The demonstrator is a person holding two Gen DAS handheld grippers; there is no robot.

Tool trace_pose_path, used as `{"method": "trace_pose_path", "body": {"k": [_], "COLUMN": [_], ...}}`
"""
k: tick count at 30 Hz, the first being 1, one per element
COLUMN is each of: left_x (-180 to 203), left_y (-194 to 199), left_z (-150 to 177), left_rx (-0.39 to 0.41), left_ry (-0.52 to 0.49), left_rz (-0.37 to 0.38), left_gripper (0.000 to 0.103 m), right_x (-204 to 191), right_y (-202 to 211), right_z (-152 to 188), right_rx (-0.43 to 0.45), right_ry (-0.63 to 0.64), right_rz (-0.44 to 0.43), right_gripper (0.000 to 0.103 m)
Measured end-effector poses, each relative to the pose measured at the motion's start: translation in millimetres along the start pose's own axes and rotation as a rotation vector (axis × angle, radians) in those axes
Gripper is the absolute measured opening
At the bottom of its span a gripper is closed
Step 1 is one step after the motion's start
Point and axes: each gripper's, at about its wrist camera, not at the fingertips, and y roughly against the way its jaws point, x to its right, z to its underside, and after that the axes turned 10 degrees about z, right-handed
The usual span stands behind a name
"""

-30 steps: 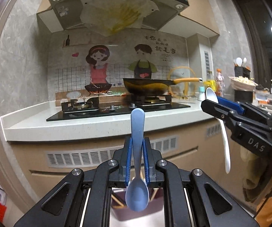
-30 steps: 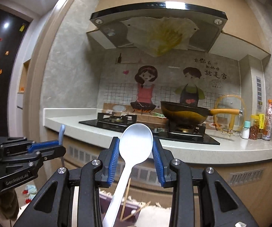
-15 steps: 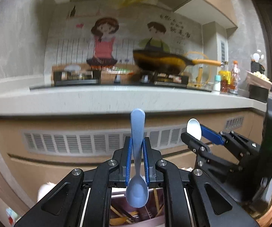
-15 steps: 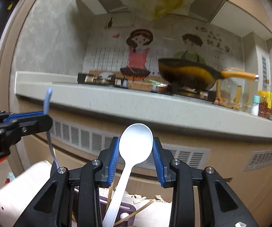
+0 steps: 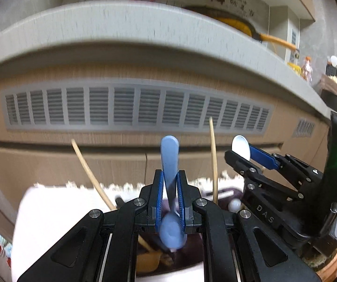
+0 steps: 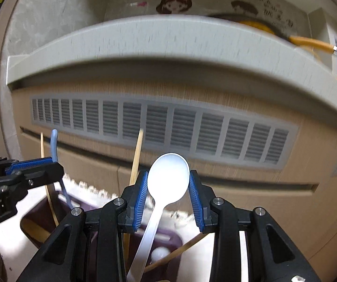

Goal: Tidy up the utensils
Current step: 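Lower blue and white spoons into the purple caddy and open both tools, then grasp the last loose wooden chopstick with the left tool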

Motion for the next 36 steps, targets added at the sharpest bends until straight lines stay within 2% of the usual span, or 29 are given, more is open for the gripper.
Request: {"method": "trace_pose_path", "body": {"k": [2,4,5,6,7,11,13,15,18,21,24,28,34,36], "left_x": [-1.4,-2.4,-2.6,-3.2,-3.3,-0.5,2.2,4.0,2.0,-8.4,-23.4,-35.0,-20.0,-17.7], "left_y": [-3.2,-1.8,0.1,2.8,6.8,26.5,39.1,50.9,76.1,99.0,123.1,139.2,125.1,115.6], "left_z": [8.5,14.6,16.2,18.3,21.8,26.7,30.5,33.4,45.2,59.8,84.4,116.5,151.3,154.6], "left_rx": [-0.026,-0.045,-0.048,-0.053,-0.060,-0.062,-0.066,-0.068,-0.083,-0.112,-0.166,-0.256,-0.409,-0.433], "left_ry": [0.008,0.012,0.016,0.022,0.029,0.022,0.015,0.007,0.000,0.017,0.050,0.101,0.040,0.033], "left_rz": [0.006,0.005,0.004,0.005,0.008,-0.007,-0.013,-0.022,-0.041,-0.054,-0.072,-0.048,0.010,0.013], "left_gripper": [0.014,0.015,0.015,0.016,0.020,0.032,0.041,0.047,0.049,0.055,0.055,0.055,0.054,0.047], "right_x": [-2.2,-3.5,-3.7,-4.0,-4.6,-2.9,-1.1,1.3,2.0,-0.9,-5.7,-7.4,-7.4,-10.5], "right_y": [-3.6,-3.8,-1.9,1.6,7.3,42.2,59.9,79.7,101.9,125.6,138.4,155.5,163.3,164.1], "right_z": [9.5,16.9,20.1,23.0,25.7,33.1,35.0,39.3,48.0,66.3,82.0,109.9,134.7,139.9], "right_rx": [-0.047,-0.090,-0.096,-0.094,-0.090,-0.065,-0.049,-0.057,-0.081,-0.125,-0.169,-0.212,-0.295,-0.314], "right_ry": [0.007,0.016,0.021,0.027,0.037,0.051,0.057,0.066,0.076,0.103,0.129,0.177,0.163,0.162], "right_rz": [-0.024,-0.039,-0.042,-0.044,-0.030,-0.008,-0.002,-0.014,-0.039,-0.068,-0.073,-0.058,-0.115,-0.134], "right_gripper": [0.034,0.043,0.052,0.055,0.056,0.078,0.082,0.091,0.097,0.100,0.100,0.100,0.100,0.100]}}
